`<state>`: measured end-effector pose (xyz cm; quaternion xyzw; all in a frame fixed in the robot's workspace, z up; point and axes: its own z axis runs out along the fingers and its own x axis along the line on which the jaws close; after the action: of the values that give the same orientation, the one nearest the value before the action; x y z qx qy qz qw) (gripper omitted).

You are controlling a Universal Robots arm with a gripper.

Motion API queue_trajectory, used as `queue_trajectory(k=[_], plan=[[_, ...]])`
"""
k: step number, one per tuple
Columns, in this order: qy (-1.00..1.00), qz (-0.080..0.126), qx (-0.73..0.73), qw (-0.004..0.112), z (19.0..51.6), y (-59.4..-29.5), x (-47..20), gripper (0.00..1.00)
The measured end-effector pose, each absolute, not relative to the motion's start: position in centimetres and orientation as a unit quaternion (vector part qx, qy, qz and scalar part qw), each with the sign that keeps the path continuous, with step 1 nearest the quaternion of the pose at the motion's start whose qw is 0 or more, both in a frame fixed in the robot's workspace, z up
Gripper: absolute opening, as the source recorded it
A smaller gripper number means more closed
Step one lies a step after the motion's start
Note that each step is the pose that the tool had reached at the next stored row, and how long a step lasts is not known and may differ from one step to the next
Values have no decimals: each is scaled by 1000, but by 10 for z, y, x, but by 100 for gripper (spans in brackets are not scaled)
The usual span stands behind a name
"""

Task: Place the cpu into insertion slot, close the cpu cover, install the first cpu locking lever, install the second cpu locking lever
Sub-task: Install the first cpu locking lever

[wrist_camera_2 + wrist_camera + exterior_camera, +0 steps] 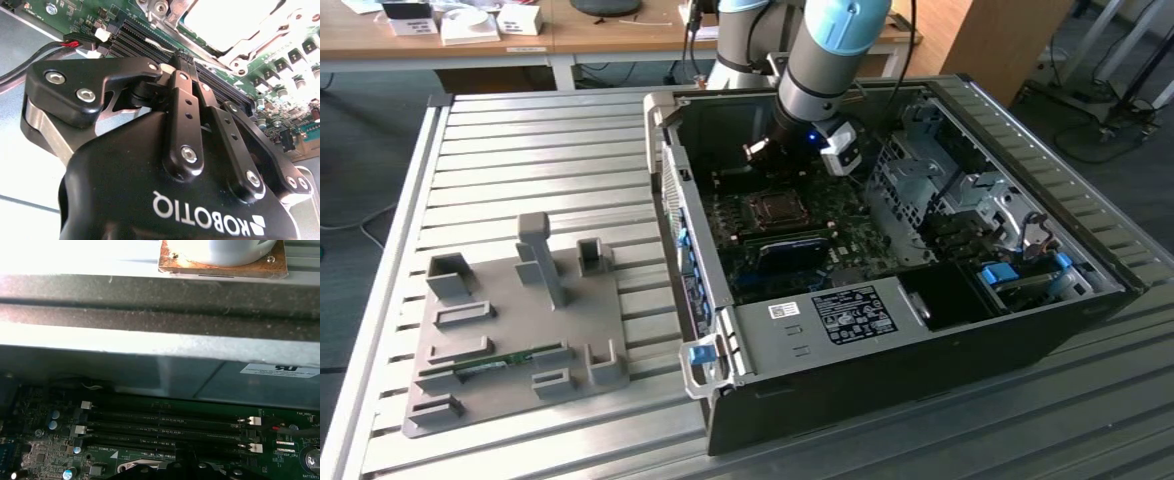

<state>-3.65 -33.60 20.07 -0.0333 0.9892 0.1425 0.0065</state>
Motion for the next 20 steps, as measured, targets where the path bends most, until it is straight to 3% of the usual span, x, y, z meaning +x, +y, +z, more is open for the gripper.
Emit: queue_trajectory(k=[20], plan=[[990, 142, -11, 10, 201, -336, -37, 11]])
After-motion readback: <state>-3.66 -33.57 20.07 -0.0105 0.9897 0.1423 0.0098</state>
